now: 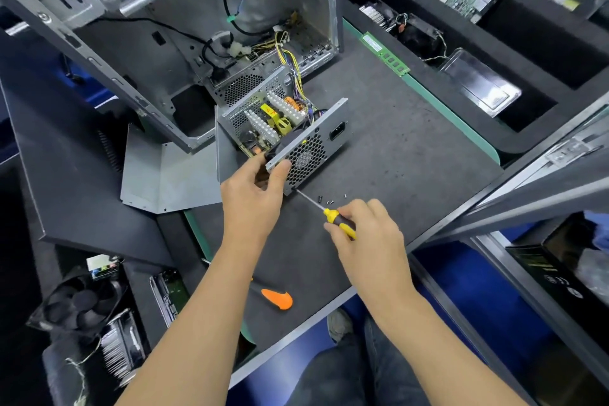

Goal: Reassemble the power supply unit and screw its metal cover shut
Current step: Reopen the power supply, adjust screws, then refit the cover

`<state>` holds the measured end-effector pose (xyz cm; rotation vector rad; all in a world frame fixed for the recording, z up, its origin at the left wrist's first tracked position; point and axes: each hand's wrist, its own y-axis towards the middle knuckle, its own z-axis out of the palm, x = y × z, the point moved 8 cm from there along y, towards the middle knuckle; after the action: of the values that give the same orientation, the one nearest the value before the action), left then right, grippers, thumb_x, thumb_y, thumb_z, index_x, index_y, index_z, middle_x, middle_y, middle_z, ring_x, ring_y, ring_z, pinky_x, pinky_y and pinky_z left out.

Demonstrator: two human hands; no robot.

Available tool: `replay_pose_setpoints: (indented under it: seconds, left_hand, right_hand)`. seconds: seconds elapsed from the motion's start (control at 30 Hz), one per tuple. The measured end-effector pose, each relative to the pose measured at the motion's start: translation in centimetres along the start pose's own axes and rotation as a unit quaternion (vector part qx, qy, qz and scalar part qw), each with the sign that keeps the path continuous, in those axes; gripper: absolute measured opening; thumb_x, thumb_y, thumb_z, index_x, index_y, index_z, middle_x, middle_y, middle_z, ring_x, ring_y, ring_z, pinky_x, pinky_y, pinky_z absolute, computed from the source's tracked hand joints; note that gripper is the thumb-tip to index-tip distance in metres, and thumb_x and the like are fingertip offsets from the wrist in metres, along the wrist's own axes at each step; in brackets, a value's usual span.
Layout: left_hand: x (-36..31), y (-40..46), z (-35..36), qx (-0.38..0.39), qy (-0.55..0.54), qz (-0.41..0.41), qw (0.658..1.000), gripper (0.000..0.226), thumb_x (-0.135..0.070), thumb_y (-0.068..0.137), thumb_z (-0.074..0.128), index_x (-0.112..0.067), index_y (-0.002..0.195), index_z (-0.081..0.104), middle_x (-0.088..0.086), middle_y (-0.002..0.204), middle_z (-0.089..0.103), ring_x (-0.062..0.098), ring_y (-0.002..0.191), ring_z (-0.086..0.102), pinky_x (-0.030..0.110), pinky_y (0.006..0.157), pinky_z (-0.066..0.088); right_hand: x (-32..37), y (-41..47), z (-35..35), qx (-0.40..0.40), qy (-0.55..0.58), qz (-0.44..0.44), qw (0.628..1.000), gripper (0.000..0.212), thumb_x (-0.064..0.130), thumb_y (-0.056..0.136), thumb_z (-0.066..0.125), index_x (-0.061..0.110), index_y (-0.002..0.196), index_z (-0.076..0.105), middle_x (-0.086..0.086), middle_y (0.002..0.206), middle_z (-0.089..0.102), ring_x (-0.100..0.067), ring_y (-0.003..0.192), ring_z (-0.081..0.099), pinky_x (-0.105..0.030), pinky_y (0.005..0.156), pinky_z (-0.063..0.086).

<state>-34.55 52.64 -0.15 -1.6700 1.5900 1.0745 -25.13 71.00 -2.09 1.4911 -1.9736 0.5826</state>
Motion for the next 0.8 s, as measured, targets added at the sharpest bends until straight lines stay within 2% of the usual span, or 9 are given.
replay_pose_setpoints:
  seconds: [0.07,0.13,0.23,0.3,0.4,0.5,0.6,0.67,0.8]
  left_hand:
    - [0.0,-0.1,0.0,-0.002,0.004,-0.002,1.000,0.017,-0.034,0.093,0.066,-0.021,0.082,0.065,-0.018,0.058,0.051,0.005,0.057,0.043,0.012,0.056,0.034]
    - [0.0,-0.3,0.2,0.000,0.010,-0.006,1.000,0.005,-0.029,0.093,0.069,-0.027,0.089,0.066,-0.024,0.062,0.057,0.000,0.059,0.049,0.009,0.058,0.037]
    - [0.4,-0.9,0.2,-0.004,0.011,-0.016,1.000,0.011,-0.024,0.092,0.071,-0.022,0.103,0.070,-0.023,0.066,0.061,-0.006,0.063,0.053,0.005,0.061,0.038]
    - [0.4,-0.9,0.2,0.002,0.017,-0.012,1.000,0.017,-0.024,0.092,0.071,-0.017,0.108,0.071,-0.017,0.074,0.063,-0.003,0.066,0.054,0.006,0.062,0.039]
    - [0.6,-0.7,0.3,0.018,0.057,0.005,0.998,0.018,-0.024,0.093,0.069,-0.011,0.106,0.070,0.002,0.078,0.063,0.011,0.068,0.051,0.012,0.062,0.038]
    - [1.7,-1.1,-0.5,0.005,0.064,-0.010,0.998,0.029,-0.021,0.095,0.067,-0.009,0.122,0.067,-0.001,0.096,0.067,0.014,0.080,0.058,0.013,0.072,0.043]
    - [2.1,-1.3,-1.4,-0.012,0.075,-0.008,0.997,0.036,-0.018,0.095,0.066,-0.012,0.130,0.063,-0.007,0.105,0.063,0.015,0.081,0.058,0.019,0.078,0.047]
    - [1.2,-1.8,-2.2,-0.055,0.093,0.032,0.994,0.037,-0.014,0.092,0.070,-0.011,0.127,0.062,-0.007,0.109,0.059,0.009,0.087,0.057,0.010,0.083,0.043]
    - [-1.0,-5.8,-1.3,-0.132,0.107,0.139,0.976,0.021,-0.020,0.084,0.076,-0.009,0.097,0.065,-0.001,0.089,0.056,0.003,0.086,0.046,0.014,0.080,0.039]
  right_hand:
    - [0.4,0.2,-0.1,-0.017,-0.032,-0.019,0.999,0.018,0.032,0.089,0.073,0.015,0.088,0.067,0.000,0.080,0.055,-0.025,0.062,0.055,-0.035,0.056,0.046]
    - [-0.8,0.5,1.6,0.074,0.067,0.051,0.994,0.028,0.037,0.093,0.066,0.014,0.077,0.067,0.003,0.066,0.052,-0.019,0.060,0.047,-0.030,0.057,0.042]
    - [-2.8,0.1,4.2,0.191,0.218,0.231,0.929,0.048,0.042,0.092,0.064,-0.003,0.077,0.064,-0.002,0.060,0.046,-0.017,0.057,0.036,-0.025,0.051,0.032]
    - [-2.9,-0.2,5.1,0.219,0.274,0.275,0.895,0.051,0.044,0.092,0.063,-0.005,0.081,0.063,-0.002,0.061,0.045,-0.018,0.055,0.035,-0.025,0.052,0.032]
    - [-2.1,0.4,3.6,0.212,0.124,0.147,0.958,0.048,0.057,0.090,0.057,0.012,0.074,0.057,0.005,0.057,0.047,-0.020,0.058,0.043,-0.033,0.054,0.037]
    - [-2.2,0.5,0.3,0.098,-0.078,0.037,0.991,0.047,0.065,0.085,0.059,0.027,0.071,0.035,0.010,0.058,0.045,-0.026,0.058,0.045,-0.034,0.052,0.037]
    - [-2.6,1.3,-0.6,0.014,-0.029,-0.010,0.999,0.042,0.038,0.089,0.069,0.024,0.074,0.033,0.008,0.067,0.044,-0.023,0.059,0.044,-0.032,0.055,0.033]
    - [-2.5,2.0,-0.3,-0.011,0.020,-0.049,0.999,0.039,0.025,0.089,0.072,0.022,0.076,0.035,0.005,0.074,0.043,-0.019,0.063,0.042,-0.027,0.059,0.031]
    - [-3.0,2.3,-0.3,-0.033,0.085,-0.035,0.995,0.040,0.050,0.088,0.063,0.037,0.072,0.028,0.009,0.069,0.040,-0.012,0.065,0.046,-0.015,0.059,0.036]
